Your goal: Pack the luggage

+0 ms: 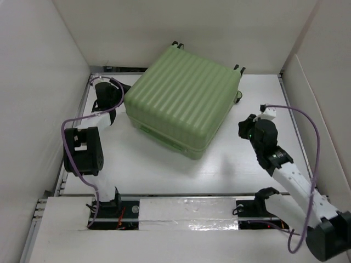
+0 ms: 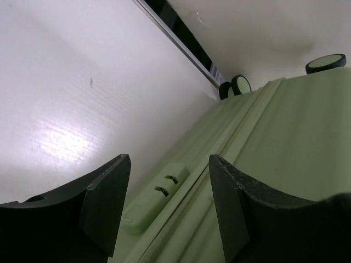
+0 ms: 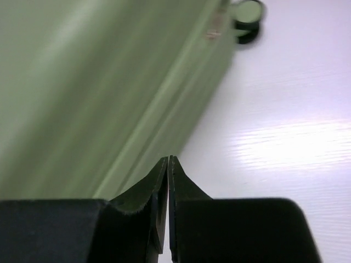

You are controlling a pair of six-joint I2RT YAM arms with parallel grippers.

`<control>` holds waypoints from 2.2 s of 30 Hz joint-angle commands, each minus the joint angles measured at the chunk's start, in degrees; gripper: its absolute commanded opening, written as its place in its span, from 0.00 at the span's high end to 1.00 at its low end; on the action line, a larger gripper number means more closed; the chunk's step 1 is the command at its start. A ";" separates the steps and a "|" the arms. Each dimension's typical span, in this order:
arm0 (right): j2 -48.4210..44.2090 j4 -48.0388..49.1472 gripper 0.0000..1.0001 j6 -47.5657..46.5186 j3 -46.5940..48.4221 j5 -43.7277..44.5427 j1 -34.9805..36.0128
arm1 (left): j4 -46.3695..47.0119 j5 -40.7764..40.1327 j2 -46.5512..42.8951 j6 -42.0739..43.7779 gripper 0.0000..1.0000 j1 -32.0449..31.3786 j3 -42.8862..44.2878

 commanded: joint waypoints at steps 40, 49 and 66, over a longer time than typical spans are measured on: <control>17.40 12.01 0.49 -6.67 14.31 -36.26 -28.83 | -0.08 -32.27 -63.56 2.32 0.47 -42.25 -38.26; -27.68 6.79 1.00 -3.17 -14.75 -41.80 -27.77 | -9.22 -34.04 -69.81 1.62 0.69 -42.25 -41.50; -8.97 23.70 0.64 -4.38 -25.14 -45.55 -27.77 | -5.28 -8.66 -59.02 -0.93 0.67 -24.07 -46.69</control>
